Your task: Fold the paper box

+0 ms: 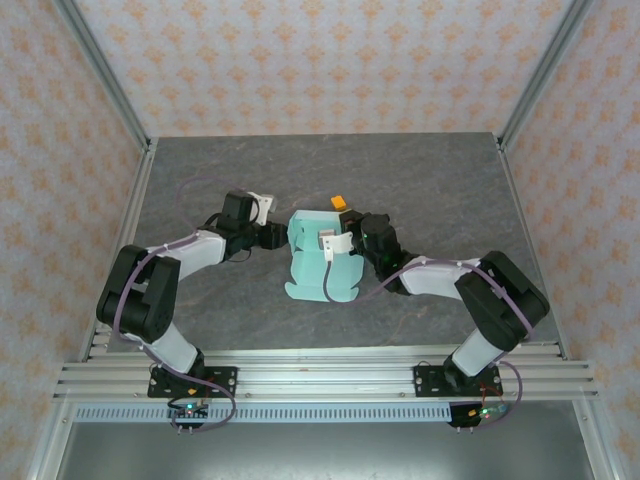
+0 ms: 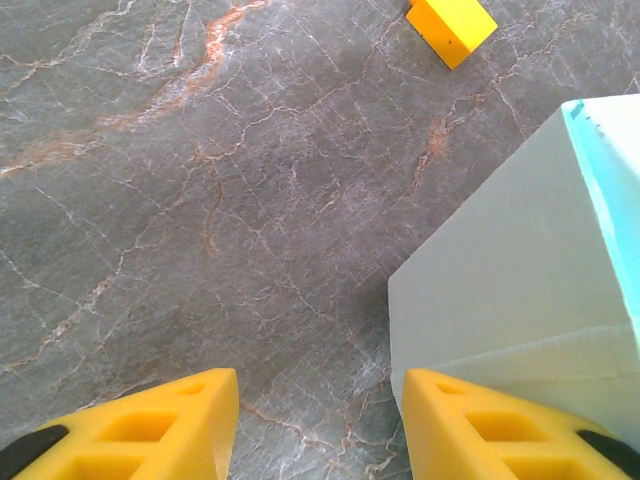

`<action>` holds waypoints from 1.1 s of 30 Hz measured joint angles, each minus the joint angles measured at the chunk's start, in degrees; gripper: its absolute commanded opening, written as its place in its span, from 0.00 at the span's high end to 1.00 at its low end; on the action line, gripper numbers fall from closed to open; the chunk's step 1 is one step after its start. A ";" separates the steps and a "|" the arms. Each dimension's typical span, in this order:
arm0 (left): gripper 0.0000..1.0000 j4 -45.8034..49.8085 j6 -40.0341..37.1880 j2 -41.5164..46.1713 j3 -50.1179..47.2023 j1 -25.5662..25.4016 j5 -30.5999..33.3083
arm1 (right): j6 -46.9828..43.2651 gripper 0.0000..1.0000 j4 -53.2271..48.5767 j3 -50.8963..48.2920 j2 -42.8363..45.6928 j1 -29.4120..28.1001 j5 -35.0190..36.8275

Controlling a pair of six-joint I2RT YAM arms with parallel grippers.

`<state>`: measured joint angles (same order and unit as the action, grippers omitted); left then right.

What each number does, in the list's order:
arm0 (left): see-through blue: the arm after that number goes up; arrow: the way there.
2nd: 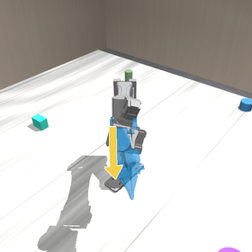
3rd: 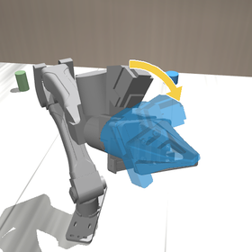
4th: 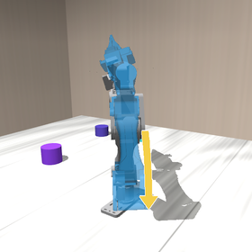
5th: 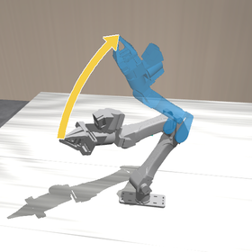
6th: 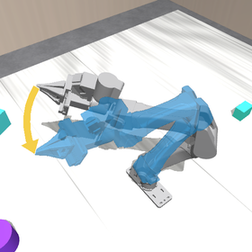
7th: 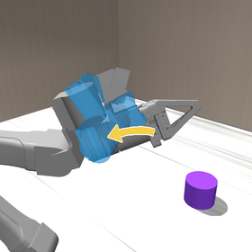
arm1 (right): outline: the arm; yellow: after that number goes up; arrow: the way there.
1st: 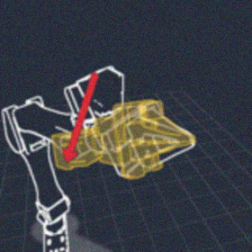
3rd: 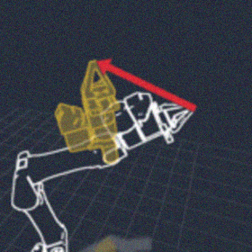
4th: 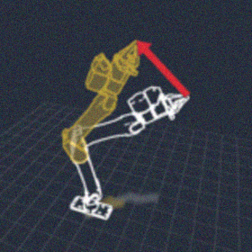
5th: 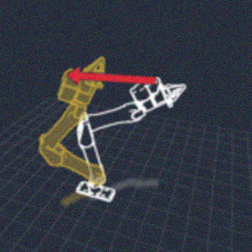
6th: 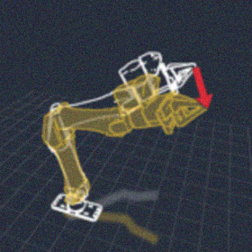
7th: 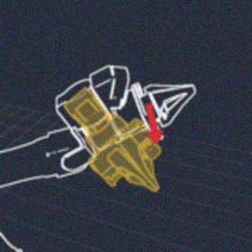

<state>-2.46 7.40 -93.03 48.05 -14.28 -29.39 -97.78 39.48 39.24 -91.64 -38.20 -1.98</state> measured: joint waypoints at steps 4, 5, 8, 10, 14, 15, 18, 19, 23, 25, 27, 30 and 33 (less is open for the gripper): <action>0.52 0.00 0.02 0.28 0.00 0.00 -0.92 | 0.02 1.00 -0.02 0.00 -0.04 0.11 0.00; 0.52 0.00 0.02 0.39 -0.02 0.00 -1.51 | 0.04 1.00 -0.02 0.02 -0.04 0.11 0.00; 0.52 -0.42 0.02 1.22 -0.59 0.00 -2.91 | 0.13 1.00 -0.04 0.26 -0.22 0.11 0.00; 0.52 -0.46 0.02 2.03 -0.87 0.00 -3.87 | 0.20 1.00 -0.15 0.48 -0.26 0.11 0.02; 0.52 -1.22 0.04 2.69 -0.90 -0.04 -5.38 | 0.22 1.00 -0.48 1.18 -0.26 0.28 0.02; 0.52 -1.36 0.11 2.69 -0.90 -0.04 -5.55 | 0.24 1.00 -0.50 1.22 -0.26 0.37 0.00; 0.51 -1.51 0.35 2.69 -0.90 -0.24 -5.75 | 0.24 1.00 -0.68 1.22 -0.26 0.37 0.04; 0.51 -1.46 0.70 2.69 -0.90 -0.39 -5.09 | 0.24 1.00 -0.70 1.22 -0.26 0.37 0.07; 0.49 0.66 3.63 3.89 -0.90 -0.92 3.98 | 0.92 1.00 -1.07 1.22 -0.26 0.52 0.31; 0.47 1.99 6.27 5.88 -1.33 -1.01 10.01 | 1.31 1.00 -1.11 1.22 -0.24 0.52 0.26; 0.47 2.40 9.07 9.22 -3.26 -0.98 14.91 | 1.73 1.00 -1.11 1.22 -0.24 0.52 0.24; 0.46 2.84 12.79 15.58 -7.91 -1.01 19.23 | 3.10 1.00 -1.55 1.22 0.07 0.52 0.17; 0.45 2.73 15.39 22.10 -13.03 -1.01 19.63 | 5.38 1.00 -3.63 1.29 1.81 0.52 -0.13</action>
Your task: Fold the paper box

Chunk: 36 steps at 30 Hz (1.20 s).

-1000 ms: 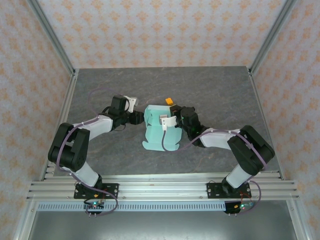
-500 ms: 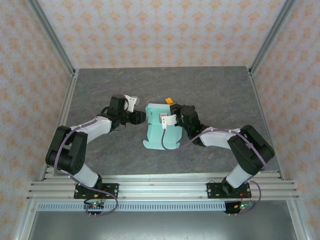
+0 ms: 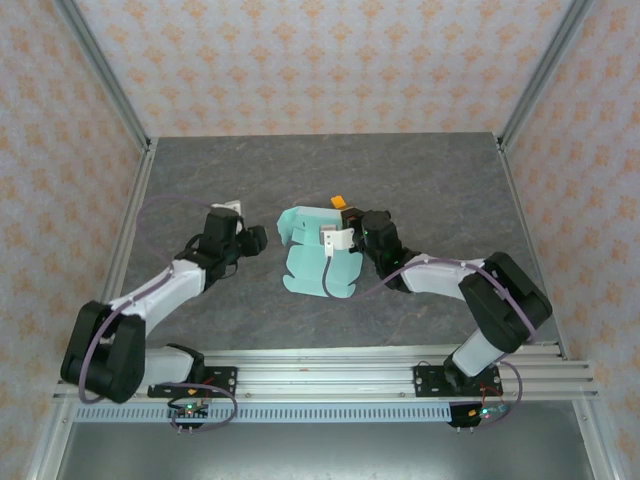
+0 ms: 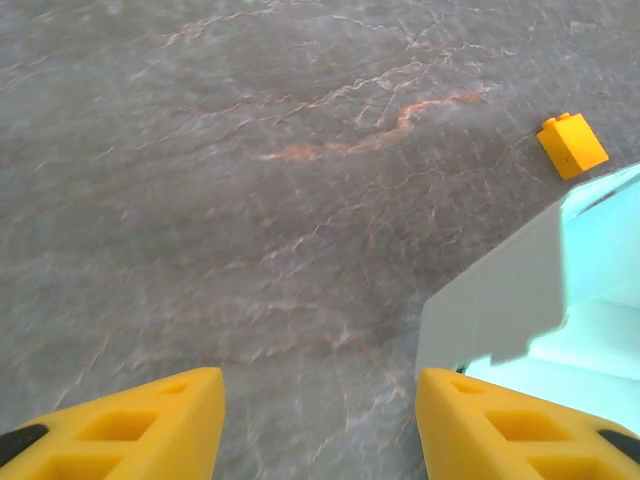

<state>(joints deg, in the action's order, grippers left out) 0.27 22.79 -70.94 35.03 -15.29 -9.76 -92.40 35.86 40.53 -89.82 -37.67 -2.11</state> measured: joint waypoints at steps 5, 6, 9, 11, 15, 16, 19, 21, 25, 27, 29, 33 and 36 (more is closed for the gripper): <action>0.39 -4.11 1.38 6.86 -7.21 -1.92 -3.72 | 4.57 1.00 -5.68 1.81 4.76 0.00 -0.74; 0.39 -4.68 1.22 6.91 -7.82 -3.02 -4.33 | 5.44 1.00 -6.56 2.27 5.46 0.00 -0.90; 0.39 -6.60 -0.07 4.07 -7.82 -6.56 -5.31 | 8.20 1.00 -9.51 3.85 7.39 0.00 -1.16; 0.40 -8.31 -0.83 0.63 -7.41 -8.09 -5.95 | 9.99 1.00 -11.08 4.59 8.20 0.00 -1.49; 0.44 -9.88 -2.12 -6.19 -5.07 -8.63 -5.09 | 12.22 1.00 -13.60 4.70 9.25 0.04 -1.99; 0.45 -10.21 -2.36 -7.63 -4.39 -8.63 -4.20 | 12.63 1.00 -14.23 4.70 9.44 0.13 -2.05; 0.49 -11.58 -2.75 -10.78 -2.95 -8.63 -1.31 | 13.77 1.00 -15.93 4.70 10.10 0.39 -2.27; 0.53 -12.61 -2.84 -12.35 -2.27 -8.61 -0.87 | 14.80 1.00 -17.07 4.70 10.73 0.59 -2.43; 0.58 -16.24 -2.73 -15.04 -1.20 -8.57 -3.63 | 18.36 1.00 -21.11 5.53 12.26 1.66 -3.74; 0.60 -18.23 -2.05 -15.80 -1.20 -8.22 -6.34 | 20.55 1.00 -23.17 6.58 12.96 2.78 -4.94; 0.62 -20.63 -1.33 -16.76 -1.22 -7.91 -9.11 | 22.84 1.00 -24.65 7.52 13.97 4.11 -6.25; 0.68 -25.29 0.26 -19.69 -1.22 -7.54 -13.97 | 25.94 1.00 -25.64 8.07 15.61 5.64 -8.07; 0.78 -28.17 1.60 -22.21 -1.22 -7.45 -16.87 | 27.26 1.00 -26.12 8.09 15.91 5.90 -8.90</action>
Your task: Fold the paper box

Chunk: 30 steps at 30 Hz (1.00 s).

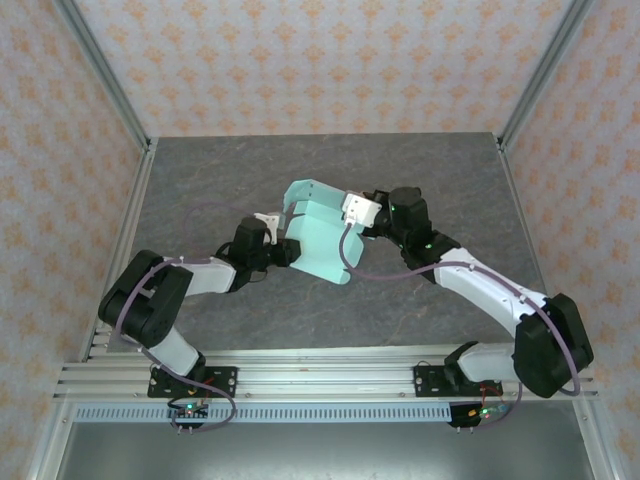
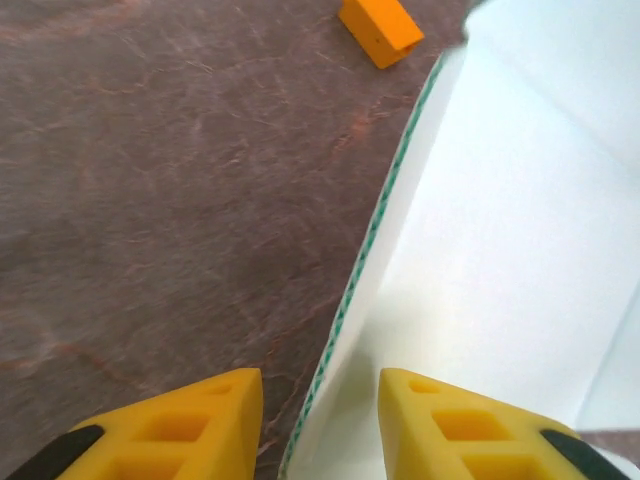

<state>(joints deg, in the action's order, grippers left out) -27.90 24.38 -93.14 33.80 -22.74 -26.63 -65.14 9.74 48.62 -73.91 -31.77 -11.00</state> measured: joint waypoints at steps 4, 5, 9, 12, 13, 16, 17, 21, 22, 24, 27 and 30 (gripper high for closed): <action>0.83 -3.06 1.16 -1.09 0.00 0.48 -4.02 | 0.66 1.00 -1.38 0.00 0.00 0.11 -0.61; 0.83 -3.89 1.27 -1.09 0.00 0.76 -5.01 | 0.70 1.00 -1.57 0.00 -0.02 0.28 -0.63; 0.85 -6.19 1.36 0.07 -0.76 1.90 -8.35 | 1.01 1.00 -2.05 0.00 0.00 0.72 -0.83; 0.88 -7.67 2.14 2.60 -2.21 2.78 -10.82 | 1.33 1.00 -2.43 0.04 0.00 0.92 -1.07; 0.89 -8.04 2.73 3.58 -2.67 2.95 -11.45 | 1.55 1.00 -2.45 0.07 0.00 0.92 -1.09; 0.92 -9.94 5.29 6.32 -4.17 3.04 -12.37 | 2.34 1.00 -2.29 0.13 0.17 1.07 -1.25; 0.93 -10.25 6.58 7.43 -4.90 3.06 -12.37 | 2.62 1.00 -2.08 0.13 0.37 1.07 -1.25; 0.98 -10.05 10.49 12.17 -6.97 3.41 -12.20 | 3.91 1.00 -0.46 0.13 1.40 1.07 -1.40; 0.99 -9.81 11.67 13.79 -7.32 3.41 -11.98 | 4.37 1.00 0.22 0.13 1.70 1.07 -1.49; 1.00 -9.11 13.53 16.76 -7.74 3.41 -11.69 | 5.29 1.00 1.53 0.13 2.19 1.07 -1.81; 0.97 -7.98 16.98 21.14 -8.22 3.41 -10.82 | 6.60 1.00 3.52 0.13 2.89 1.07 -2.60; 0.86 -4.74 18.56 24.59 -8.20 3.43 -9.77 | 7.89 1.00 4.94 0.13 3.37 1.07 -3.58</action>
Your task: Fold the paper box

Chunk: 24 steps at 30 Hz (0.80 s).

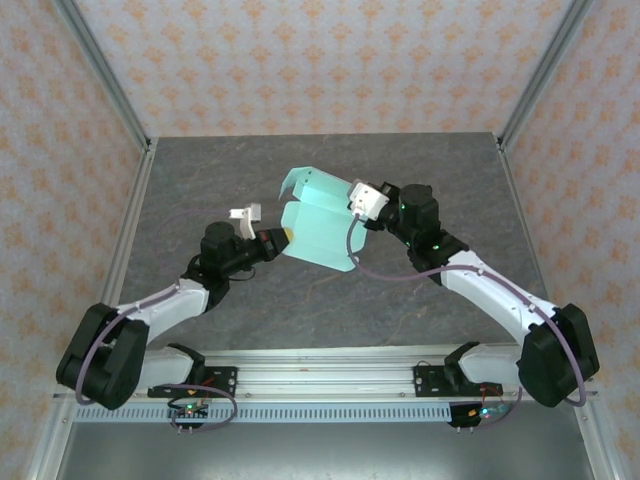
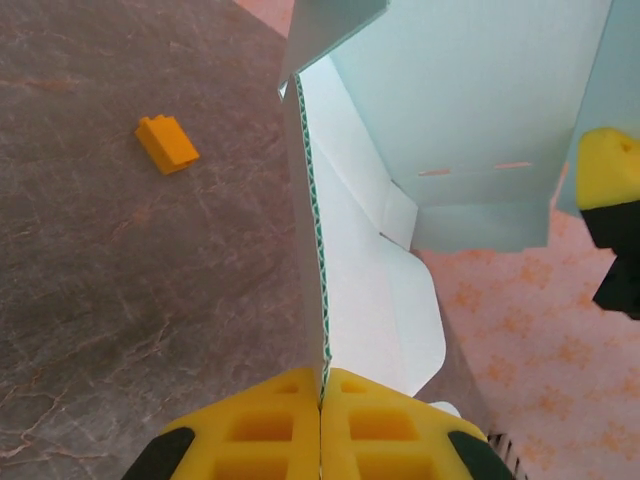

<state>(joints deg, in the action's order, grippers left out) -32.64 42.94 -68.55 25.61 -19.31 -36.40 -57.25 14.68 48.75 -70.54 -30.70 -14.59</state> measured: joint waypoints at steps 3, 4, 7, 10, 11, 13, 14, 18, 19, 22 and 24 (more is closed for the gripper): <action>0.75 3.93 -0.39 2.78 0.59 0.55 1.79 | 1.38 1.00 -0.13 0.00 0.13 0.00 -0.66; 0.72 4.90 -0.87 3.45 0.94 0.83 2.14 | 2.03 1.00 -0.15 0.00 0.11 -0.02 -1.05; 0.65 7.34 -2.54 4.61 1.92 1.79 2.47 | 3.34 1.00 -0.42 0.07 0.17 -0.02 -2.78; 0.57 9.79 -4.35 4.68 2.75 3.32 2.69 | 4.17 1.00 -2.43 1.05 0.17 0.00 -4.33; 0.55 10.27 -4.72 4.68 2.82 3.93 2.78 | 4.31 1.00 -3.26 1.64 0.17 0.00 -4.83; 0.49 11.69 -6.40 4.68 2.91 5.73 2.89 | 4.85 1.00 -4.98 3.17 0.17 0.20 -6.36; 0.47 12.46 -6.93 4.68 3.02 6.38 3.06 | 5.25 1.00 -5.95 3.96 0.17 0.42 -7.28; 0.46 14.71 -10.23 3.02 5.14 7.48 3.15 | 7.43 1.00 -9.73 7.08 0.37 2.45 -11.50; 0.46 14.64 -10.95 2.19 5.66 7.48 2.56 | 7.85 1.00 -10.67 7.72 0.39 2.93 -12.44; 0.50 14.21 -12.17 0.26 6.14 7.48 1.09 | 8.61 1.00 -13.55 9.14 0.39 3.65 -14.29; 0.53 14.01 -12.90 -0.31 6.14 7.48 0.20 | 8.66 1.00 -15.08 9.62 0.39 3.65 -15.37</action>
<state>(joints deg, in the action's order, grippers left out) -18.63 30.04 -68.86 31.75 -11.84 -36.21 -48.60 -0.40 58.37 -70.15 -27.05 -29.95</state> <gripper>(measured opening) 0.498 0.048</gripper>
